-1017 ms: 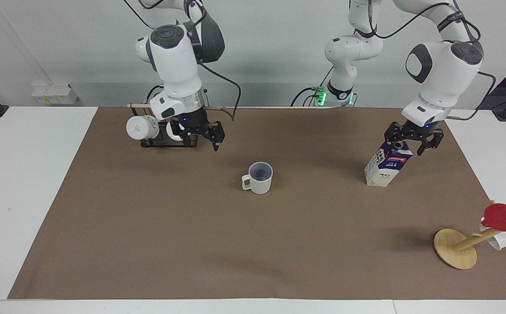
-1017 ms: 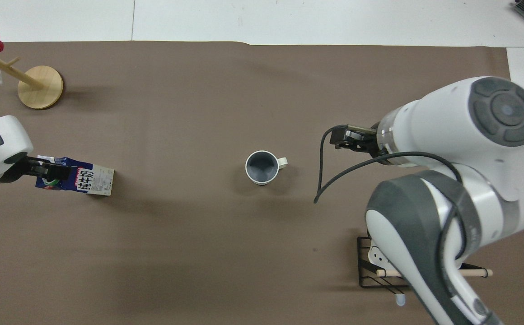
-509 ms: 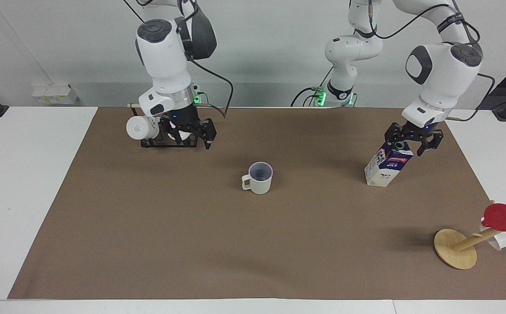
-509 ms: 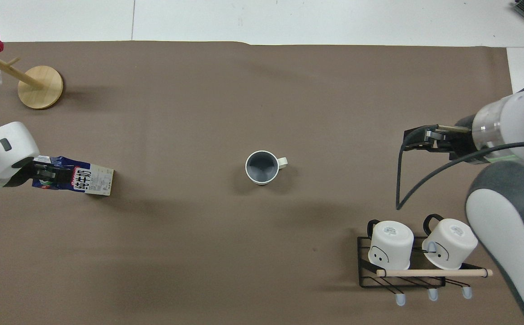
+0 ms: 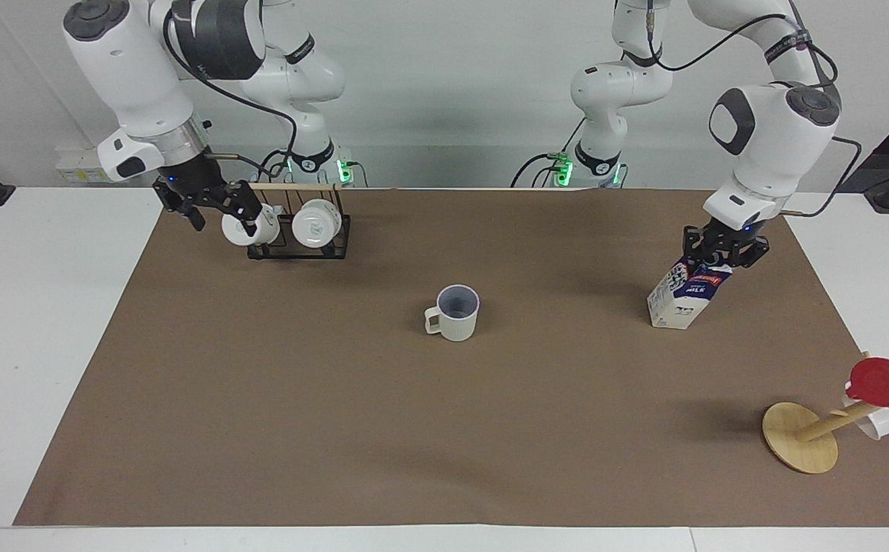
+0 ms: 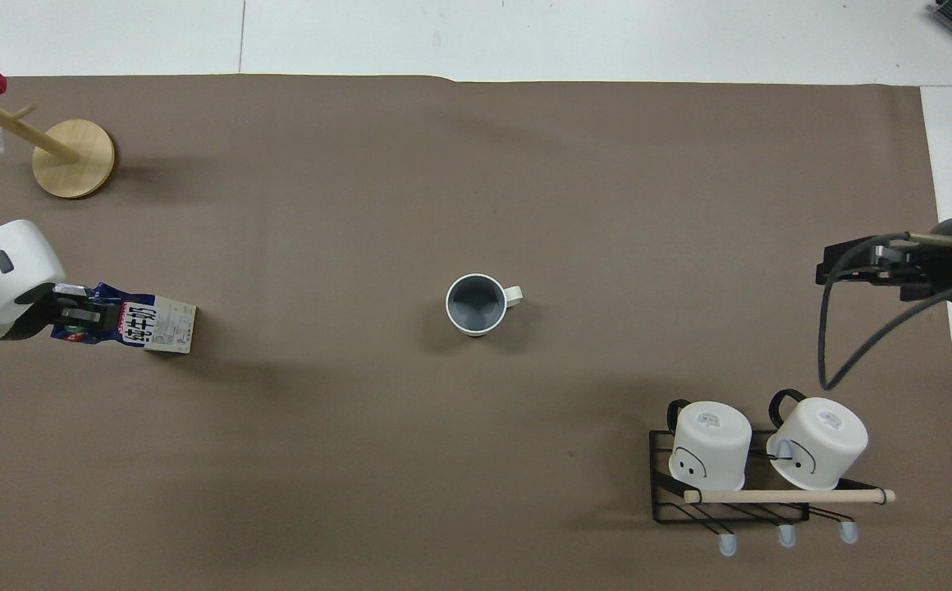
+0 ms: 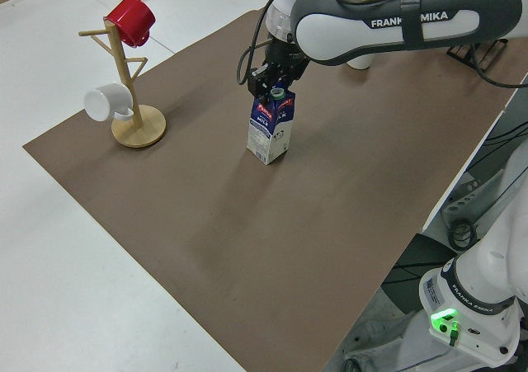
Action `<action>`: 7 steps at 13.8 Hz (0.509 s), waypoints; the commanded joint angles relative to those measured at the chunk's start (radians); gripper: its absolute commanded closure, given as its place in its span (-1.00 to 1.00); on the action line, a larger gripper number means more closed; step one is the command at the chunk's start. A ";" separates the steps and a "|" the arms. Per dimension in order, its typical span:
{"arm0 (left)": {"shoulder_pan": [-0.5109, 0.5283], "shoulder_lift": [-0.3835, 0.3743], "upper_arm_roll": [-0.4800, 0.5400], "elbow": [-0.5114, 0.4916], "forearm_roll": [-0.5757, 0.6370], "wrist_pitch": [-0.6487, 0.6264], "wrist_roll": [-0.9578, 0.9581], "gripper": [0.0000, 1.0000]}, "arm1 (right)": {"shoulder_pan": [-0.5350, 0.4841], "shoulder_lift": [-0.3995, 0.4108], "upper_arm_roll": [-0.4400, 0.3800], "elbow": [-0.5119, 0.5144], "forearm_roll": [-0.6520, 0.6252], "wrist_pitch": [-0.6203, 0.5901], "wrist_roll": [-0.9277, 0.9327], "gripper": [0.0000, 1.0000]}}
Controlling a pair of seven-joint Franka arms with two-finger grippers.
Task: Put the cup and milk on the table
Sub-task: 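Carry the milk carton with the left gripper beside the white mug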
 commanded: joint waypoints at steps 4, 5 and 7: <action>-0.159 0.047 -0.018 0.123 0.009 -0.059 -0.334 0.13 | -0.011 -0.009 -0.006 0.146 -0.005 -0.175 -0.023 -1.00; -0.210 0.049 -0.018 0.131 0.007 -0.057 -0.402 0.13 | -0.011 -0.012 -0.006 0.146 -0.005 -0.182 -0.023 -1.00; -0.301 0.049 -0.019 0.148 0.007 -0.056 -0.529 0.13 | -0.010 -0.030 -0.007 0.134 0.008 -0.204 -0.021 -1.00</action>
